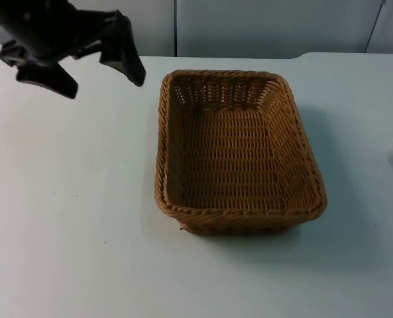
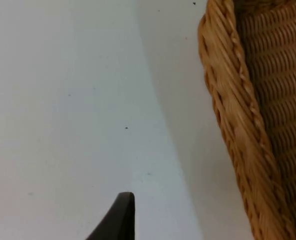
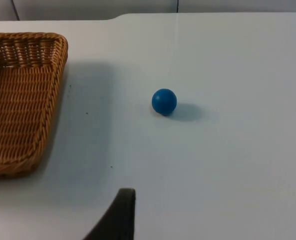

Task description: Pick up the basket with the left hand and place the ball into the basket with the right hand.

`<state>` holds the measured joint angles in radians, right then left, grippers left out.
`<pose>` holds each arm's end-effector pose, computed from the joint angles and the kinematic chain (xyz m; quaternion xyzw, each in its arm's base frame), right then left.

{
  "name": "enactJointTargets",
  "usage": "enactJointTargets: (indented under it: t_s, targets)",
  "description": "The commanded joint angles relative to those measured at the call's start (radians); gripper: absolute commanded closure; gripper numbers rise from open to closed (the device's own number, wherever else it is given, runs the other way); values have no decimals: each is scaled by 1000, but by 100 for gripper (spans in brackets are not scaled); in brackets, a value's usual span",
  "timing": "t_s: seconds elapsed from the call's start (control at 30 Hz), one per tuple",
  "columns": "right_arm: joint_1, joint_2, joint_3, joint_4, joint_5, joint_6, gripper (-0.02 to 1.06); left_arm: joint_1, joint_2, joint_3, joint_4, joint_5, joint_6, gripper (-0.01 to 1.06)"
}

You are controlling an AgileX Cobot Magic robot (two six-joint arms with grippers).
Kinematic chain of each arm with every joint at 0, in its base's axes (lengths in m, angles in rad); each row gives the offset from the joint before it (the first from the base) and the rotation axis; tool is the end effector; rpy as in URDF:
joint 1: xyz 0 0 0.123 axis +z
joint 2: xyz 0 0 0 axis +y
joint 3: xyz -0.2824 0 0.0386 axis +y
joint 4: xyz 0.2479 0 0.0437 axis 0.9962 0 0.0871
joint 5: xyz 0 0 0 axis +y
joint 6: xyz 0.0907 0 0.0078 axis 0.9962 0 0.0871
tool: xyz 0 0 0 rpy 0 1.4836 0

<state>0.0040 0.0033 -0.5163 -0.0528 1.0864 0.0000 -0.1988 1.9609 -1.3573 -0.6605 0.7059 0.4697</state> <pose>-0.0074 -0.0043 0.2797 -0.0002 0.8562 -0.0253 0.5160 0.3939 -0.1164 0.1900 0.1105 0.9478 -0.2255 0.1962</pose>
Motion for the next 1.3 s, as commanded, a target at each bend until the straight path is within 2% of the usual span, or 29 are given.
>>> enactJointTargets:
  t_s: [0.0, 0.37, 0.63, 0.73, 0.77, 0.8, 0.83, 0.93, 0.97, 1.1, 1.17, 1.27]
  targets:
    - [-7, -3, 9, 2, -10, 0, 0, -33, 53, -32, -27, 6, 3, 1]
    - [-7, -3, 9, -12, -10, 26, 0, -98, 234, -120, -100, 26, 3, 1]
    - [-7, -3, 9, -12, -10, 26, 0, -130, 300, -158, -127, 2, 3, 1]
    - [-7, -3, 9, -12, -10, 27, 0, -132, 316, -158, -137, -1, 3, 5]
    - [-7, -3, 9, -14, -10, 27, 0, -132, 318, -158, -144, -4, 3, 12]
    - [-7, -3, 9, -14, -10, 27, 0, -132, 318, -158, -144, -4, 3, 12]
    - [-7, -3, 9, -14, -10, 27, 0, -132, 318, -158, -155, -6, 3, 18]
    - [-7, -3, 9, -14, -10, 27, 0, -132, 318, -158, -178, -9, 1, 42]
    - [-7, -3, 9, -14, -10, 27, 0, -132, 318, -158, -178, -9, 1, 42]
    - [-7, -3, 9, -14, -10, 27, 0, -134, 318, -158, -204, -23, 1, 60]
    - [-7, -3, 9, -14, -10, 27, 0, -134, 318, -158, -204, -23, 1, 64]
    - [-7, -3, 9, -14, -10, 27, 0, -134, 318, -158, -206, -28, 1, 81]
